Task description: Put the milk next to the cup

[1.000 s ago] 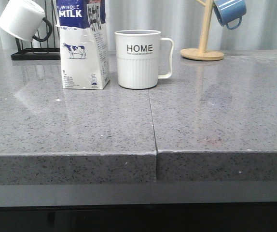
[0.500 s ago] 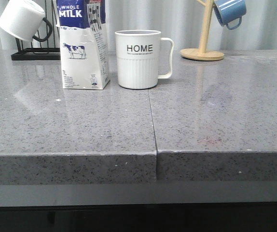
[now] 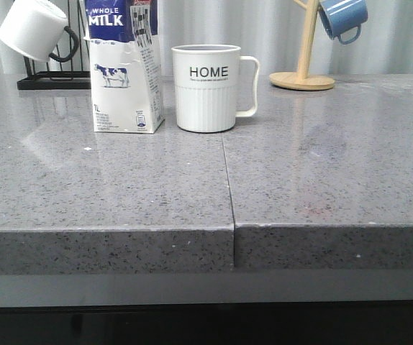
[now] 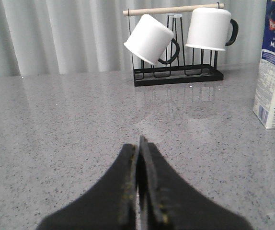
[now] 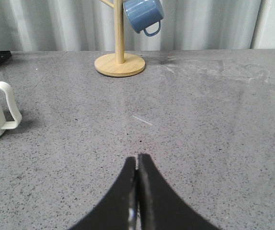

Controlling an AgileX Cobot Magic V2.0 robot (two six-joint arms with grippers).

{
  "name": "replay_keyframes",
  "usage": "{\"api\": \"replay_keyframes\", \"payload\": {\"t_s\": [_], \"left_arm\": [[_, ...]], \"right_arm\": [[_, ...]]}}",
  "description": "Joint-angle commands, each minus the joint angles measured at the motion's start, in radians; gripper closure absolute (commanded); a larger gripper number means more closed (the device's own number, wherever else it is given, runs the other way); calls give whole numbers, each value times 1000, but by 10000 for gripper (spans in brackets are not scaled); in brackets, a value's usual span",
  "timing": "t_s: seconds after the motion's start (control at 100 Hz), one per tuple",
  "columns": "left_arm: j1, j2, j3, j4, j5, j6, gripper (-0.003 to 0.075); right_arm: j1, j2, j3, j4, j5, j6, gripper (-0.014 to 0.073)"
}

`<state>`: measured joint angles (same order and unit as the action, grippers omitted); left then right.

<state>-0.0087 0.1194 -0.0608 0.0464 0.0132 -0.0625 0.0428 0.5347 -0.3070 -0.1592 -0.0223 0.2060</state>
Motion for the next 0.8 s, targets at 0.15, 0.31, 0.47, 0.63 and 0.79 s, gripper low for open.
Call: {"api": "replay_keyframes", "payload": {"t_s": [0.15,0.31,0.47,0.63,0.79], "left_arm": [[3,-151,98,42,-73,8,741],[3,-156,104,38,-31,4,741],[-15,-156,104,62,-32,-1,741],[-54,-156,104,64,-32,-1,741],[-56,-156,104,52,-32,-1,741]], "right_arm": [[-6,0,-26,-8,-70,1,715],[-6,0,-26,-8,-70,1,715],[-6,0,-26,-8,-71,1,715],[-6,0,-26,-8,-71,1,715],[-6,0,-26,-8,-71,1,715]]}}
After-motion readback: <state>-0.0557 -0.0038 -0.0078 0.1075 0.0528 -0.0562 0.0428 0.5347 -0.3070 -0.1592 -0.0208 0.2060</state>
